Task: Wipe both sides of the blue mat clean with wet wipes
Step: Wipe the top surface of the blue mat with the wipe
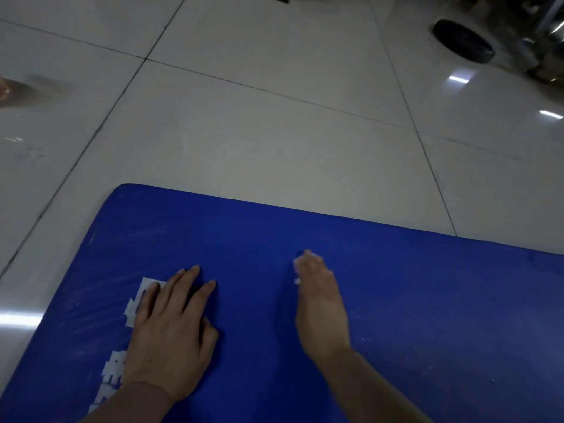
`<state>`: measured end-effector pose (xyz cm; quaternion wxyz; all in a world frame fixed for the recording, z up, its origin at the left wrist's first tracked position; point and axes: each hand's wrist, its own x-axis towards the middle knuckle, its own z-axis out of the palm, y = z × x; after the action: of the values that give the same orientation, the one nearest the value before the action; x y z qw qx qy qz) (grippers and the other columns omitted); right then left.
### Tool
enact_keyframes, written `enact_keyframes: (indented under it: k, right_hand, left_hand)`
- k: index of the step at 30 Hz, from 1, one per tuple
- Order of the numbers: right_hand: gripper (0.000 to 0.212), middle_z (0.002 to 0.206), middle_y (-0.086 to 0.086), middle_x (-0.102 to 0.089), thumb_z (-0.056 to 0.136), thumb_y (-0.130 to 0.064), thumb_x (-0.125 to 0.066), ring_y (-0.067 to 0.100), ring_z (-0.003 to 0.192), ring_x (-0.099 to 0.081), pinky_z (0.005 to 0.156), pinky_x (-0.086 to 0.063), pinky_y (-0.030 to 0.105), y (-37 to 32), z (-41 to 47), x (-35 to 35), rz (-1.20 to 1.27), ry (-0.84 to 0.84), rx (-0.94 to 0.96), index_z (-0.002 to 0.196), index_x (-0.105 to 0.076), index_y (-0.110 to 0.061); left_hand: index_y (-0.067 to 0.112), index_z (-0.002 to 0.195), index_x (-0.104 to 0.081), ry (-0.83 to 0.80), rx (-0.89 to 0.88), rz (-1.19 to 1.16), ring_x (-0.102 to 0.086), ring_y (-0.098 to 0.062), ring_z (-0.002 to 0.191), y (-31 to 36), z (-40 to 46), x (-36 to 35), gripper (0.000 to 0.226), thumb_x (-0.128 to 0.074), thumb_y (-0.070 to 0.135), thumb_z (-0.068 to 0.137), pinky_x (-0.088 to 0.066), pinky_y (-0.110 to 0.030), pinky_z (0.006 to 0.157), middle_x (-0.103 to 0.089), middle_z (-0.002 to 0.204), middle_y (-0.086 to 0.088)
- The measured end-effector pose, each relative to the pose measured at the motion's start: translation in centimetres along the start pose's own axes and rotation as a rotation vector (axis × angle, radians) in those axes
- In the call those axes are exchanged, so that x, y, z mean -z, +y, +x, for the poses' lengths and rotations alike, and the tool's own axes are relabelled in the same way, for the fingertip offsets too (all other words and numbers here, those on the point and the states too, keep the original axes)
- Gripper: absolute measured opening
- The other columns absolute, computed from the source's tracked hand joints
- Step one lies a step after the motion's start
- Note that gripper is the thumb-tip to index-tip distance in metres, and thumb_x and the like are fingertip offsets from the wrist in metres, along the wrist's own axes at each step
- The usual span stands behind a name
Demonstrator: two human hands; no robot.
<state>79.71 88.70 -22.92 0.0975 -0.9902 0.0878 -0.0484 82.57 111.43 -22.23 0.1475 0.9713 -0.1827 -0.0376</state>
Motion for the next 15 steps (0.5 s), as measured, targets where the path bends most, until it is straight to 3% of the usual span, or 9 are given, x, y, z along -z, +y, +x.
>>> enact_keyframes:
  k: [3,5,7,9,10,12,13,15]
  right_hand:
    - [0.050,0.153,0.007,-0.030,0.094,0.002,-0.044,0.022,0.143,-0.025,0.120,-0.012,0.035,4.7,-0.6,2.0,0.008,0.065,-0.363,0.143,-0.037,-0.008]
    - [0.046,0.158,0.005,-0.017,0.102,-0.009,-0.025,0.019,0.147,-0.010,0.120,-0.004,0.032,5.7,-1.5,2.5,0.064,0.096,-0.485,0.149,-0.025,-0.009]
    - [0.049,0.158,0.005,-0.015,0.102,-0.007,-0.026,0.020,0.146,-0.011,0.120,-0.008,0.034,3.2,-2.2,2.2,0.061,0.109,-0.404,0.150,-0.017,-0.011]
    - [0.048,0.151,0.009,-0.034,0.100,-0.005,-0.034,0.024,0.140,-0.030,0.116,-0.027,0.042,-0.6,-3.2,0.6,0.081,0.098,-0.239,0.146,-0.022,-0.013]
    - [0.041,0.147,0.009,-0.041,0.102,-0.010,-0.029,0.022,0.137,-0.033,0.115,-0.029,0.040,-2.1,-4.0,-0.4,0.095,0.093,-0.128,0.143,-0.027,-0.013]
    - [0.043,0.146,0.005,-0.043,0.102,-0.017,-0.012,0.017,0.138,-0.028,0.116,-0.017,0.037,-3.4,-5.0,-1.3,0.077,0.062,0.011,0.139,-0.034,-0.013]
    - [0.044,0.146,0.003,-0.042,0.101,-0.016,-0.013,0.016,0.138,-0.028,0.115,-0.017,0.037,-2.8,-5.1,-1.3,0.086,0.031,0.030,0.139,-0.036,-0.014]
    - [0.043,0.147,0.003,-0.040,0.099,-0.007,-0.028,0.017,0.138,-0.032,0.111,-0.034,0.039,-0.4,-5.1,-0.2,0.091,0.064,-0.051,0.139,-0.040,-0.015]
  left_hand:
    - [0.012,0.120,-0.065,0.010,-0.004,0.007,-0.045,-0.028,0.127,0.1,0.0,0.0,0.056,-0.034,0.035,0.079,-0.022,-0.048,0.109,-0.053,0.136,-0.011]
    - [0.012,0.120,-0.065,0.014,-0.003,0.009,-0.044,-0.027,0.126,0.1,0.0,0.0,0.056,-0.033,0.034,0.079,-0.022,-0.048,0.108,-0.053,0.136,-0.012]
    - [0.012,0.119,-0.065,0.019,-0.001,0.011,-0.044,-0.027,0.126,0.1,0.0,0.0,0.055,-0.033,0.034,0.079,-0.023,-0.048,0.108,-0.054,0.135,-0.012]
    - [0.012,0.119,-0.065,0.017,0.002,0.007,-0.045,-0.028,0.125,0.1,0.0,0.1,0.055,-0.033,0.034,0.079,-0.024,-0.048,0.107,-0.054,0.135,-0.013]
    - [0.012,0.119,-0.065,0.015,0.004,0.007,-0.045,-0.028,0.125,0.1,0.0,0.1,0.055,-0.033,0.034,0.079,-0.025,-0.049,0.107,-0.053,0.135,-0.013]
    - [0.012,0.120,-0.064,0.013,0.004,0.012,-0.044,-0.028,0.126,0.1,0.0,0.2,0.056,-0.032,0.034,0.080,-0.025,-0.049,0.107,-0.053,0.136,-0.013]
    - [0.012,0.121,-0.064,0.012,0.003,0.014,-0.043,-0.028,0.127,0.1,0.0,0.2,0.056,-0.032,0.033,0.080,-0.025,-0.049,0.107,-0.052,0.137,-0.013]
    - [0.011,0.121,-0.064,0.013,0.000,0.015,-0.042,-0.027,0.127,0.1,0.0,0.2,0.056,-0.032,0.033,0.080,-0.025,-0.049,0.107,-0.052,0.137,-0.013]
